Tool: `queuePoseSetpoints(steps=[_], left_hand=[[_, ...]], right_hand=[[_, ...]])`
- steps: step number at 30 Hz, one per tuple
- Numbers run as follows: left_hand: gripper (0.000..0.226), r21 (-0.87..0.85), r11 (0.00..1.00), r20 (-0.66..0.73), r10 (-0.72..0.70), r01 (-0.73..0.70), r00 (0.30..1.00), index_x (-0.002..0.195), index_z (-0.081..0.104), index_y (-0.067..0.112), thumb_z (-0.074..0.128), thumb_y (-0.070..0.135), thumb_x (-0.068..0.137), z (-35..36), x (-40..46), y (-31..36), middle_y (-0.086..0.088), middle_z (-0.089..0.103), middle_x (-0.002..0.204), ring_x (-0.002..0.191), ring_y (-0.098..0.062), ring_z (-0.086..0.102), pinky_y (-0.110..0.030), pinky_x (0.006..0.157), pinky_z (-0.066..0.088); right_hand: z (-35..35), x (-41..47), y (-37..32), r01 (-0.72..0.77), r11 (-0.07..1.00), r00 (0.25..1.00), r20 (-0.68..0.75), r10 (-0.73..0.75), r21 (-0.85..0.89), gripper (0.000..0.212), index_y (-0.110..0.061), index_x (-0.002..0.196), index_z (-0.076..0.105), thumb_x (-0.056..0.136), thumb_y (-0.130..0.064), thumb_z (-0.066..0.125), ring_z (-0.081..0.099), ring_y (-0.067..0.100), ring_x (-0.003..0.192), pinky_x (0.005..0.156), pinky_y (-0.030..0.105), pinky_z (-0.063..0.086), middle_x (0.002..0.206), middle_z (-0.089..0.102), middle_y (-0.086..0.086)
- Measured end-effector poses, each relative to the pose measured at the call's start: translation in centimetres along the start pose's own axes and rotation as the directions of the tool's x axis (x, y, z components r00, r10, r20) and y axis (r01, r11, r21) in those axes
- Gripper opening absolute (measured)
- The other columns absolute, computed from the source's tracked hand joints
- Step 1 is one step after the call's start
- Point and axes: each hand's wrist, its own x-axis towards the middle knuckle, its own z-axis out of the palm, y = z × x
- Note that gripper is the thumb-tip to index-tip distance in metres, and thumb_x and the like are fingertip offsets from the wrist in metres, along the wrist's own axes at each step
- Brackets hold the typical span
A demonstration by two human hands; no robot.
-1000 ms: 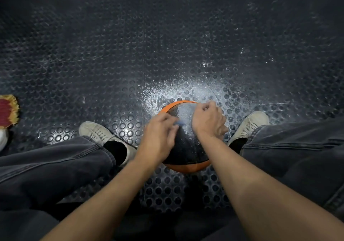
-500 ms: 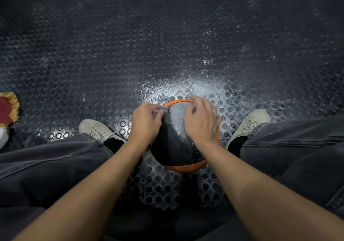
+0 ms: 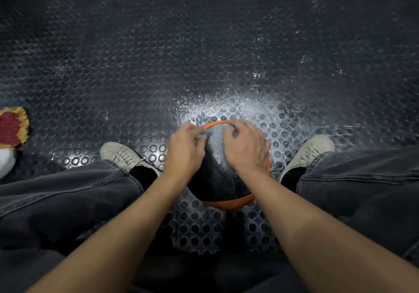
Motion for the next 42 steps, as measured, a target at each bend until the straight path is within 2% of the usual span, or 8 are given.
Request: queuePoseSetpoints(steps=[4,10,16,22,29,34,38,42], left_hand=[[0.02,-0.018,0.98,0.048,0.2,-0.199,0.979,0.099,0.074,0.015,0.056,0.016,0.09,-0.1,-4.3,0.7,0.001,0.062,0.095,0.085,-0.018,0.06,-0.027,0.078,0.045],[0.021,0.052,0.998,0.0,-0.036,0.036,0.999,0.103,0.074,0.01,0.055,0.014,0.095,0.3,2.6,1.0,-0.002,0.056,0.089,0.071,-0.007,0.045,-0.012,0.067,0.027],[0.019,-0.038,0.976,0.05,0.216,-0.214,0.975,0.1,0.074,0.015,0.059,0.009,0.09,0.0,-3.7,1.3,0.002,0.06,0.094,0.08,-0.011,0.057,-0.022,0.073,0.042],[0.018,-0.025,0.997,0.023,-0.078,0.079,0.997,0.1,0.076,0.013,0.06,0.013,0.091,0.1,2.2,2.1,-0.009,0.068,0.088,0.078,-0.019,0.06,-0.012,0.061,0.029],[0.018,-0.126,0.992,0.116,0.033,-0.018,0.993,0.1,0.075,0.031,0.068,0.022,0.086,-0.8,-3.6,3.0,0.006,0.062,0.094,0.089,-0.01,0.058,-0.023,0.084,0.041],[0.051,-0.251,0.924,0.187,-0.246,0.288,0.951,0.14,0.044,0.035,0.056,0.019,0.093,-3.6,-0.5,1.8,0.002,0.038,0.119,0.1,-0.005,0.047,-0.029,0.099,0.033],[0.064,-0.028,0.964,0.173,-0.256,0.264,0.951,0.145,0.032,0.022,0.053,0.001,0.088,-5.1,0.9,0.6,-0.002,0.024,0.125,0.101,-0.013,0.039,-0.02,0.095,0.027],[0.056,0.164,0.958,0.105,-0.255,0.236,0.961,0.131,0.056,0.014,0.075,0.011,0.078,-5.5,2.1,0.2,-0.011,0.058,0.123,0.095,-0.015,0.053,-0.015,0.086,0.035]], right_hand=[[-0.4,0.9,0.2,-0.012,0.998,1.0,-0.001,0.012,0.056,0.039,-0.034,0.13,0.061,0.099,-0.037,0.038,0.049,0.016,0.122,0.111,0.045,0.031,0.136,0.059,-0.009],[0.0,0.2,0.3,-0.039,0.998,0.999,-0.035,0.041,0.052,0.041,-0.033,0.132,0.059,0.098,-0.037,0.037,0.044,0.017,0.129,0.112,0.045,0.026,0.139,0.055,-0.009],[-0.9,1.0,1.1,-0.044,0.988,0.998,-0.035,0.05,0.147,0.034,-0.034,0.124,0.065,0.098,-0.035,0.043,0.053,0.016,0.118,0.11,0.045,0.036,0.13,0.062,-0.009],[-0.4,0.6,1.3,-0.058,0.989,0.995,-0.07,0.068,0.136,0.029,-0.032,0.118,0.064,0.099,-0.036,0.042,0.049,0.017,0.119,0.109,0.047,0.034,0.125,0.061,-0.008],[-1.0,1.3,2.3,-0.103,0.975,0.992,-0.057,0.117,0.197,0.028,-0.03,0.113,0.065,0.097,-0.034,0.042,0.054,0.021,0.108,0.101,0.049,0.043,0.118,0.062,-0.005],[-0.6,0.9,2.1,-0.077,0.975,0.993,-0.067,0.093,0.207,0.027,-0.033,0.115,0.063,0.098,-0.035,0.043,0.052,0.017,0.112,0.104,0.047,0.04,0.118,0.061,-0.008],[-0.3,0.8,1.3,-0.044,0.988,0.996,-0.065,0.055,0.15,0.029,-0.03,0.119,0.061,0.099,-0.034,0.042,0.048,0.016,0.116,0.107,0.044,0.034,0.121,0.059,-0.008],[-0.2,0.7,1.3,-0.023,0.992,0.999,-0.036,0.027,0.124,0.03,-0.03,0.123,0.06,0.1,-0.036,0.041,0.047,0.015,0.117,0.106,0.042,0.031,0.122,0.058,-0.008]])
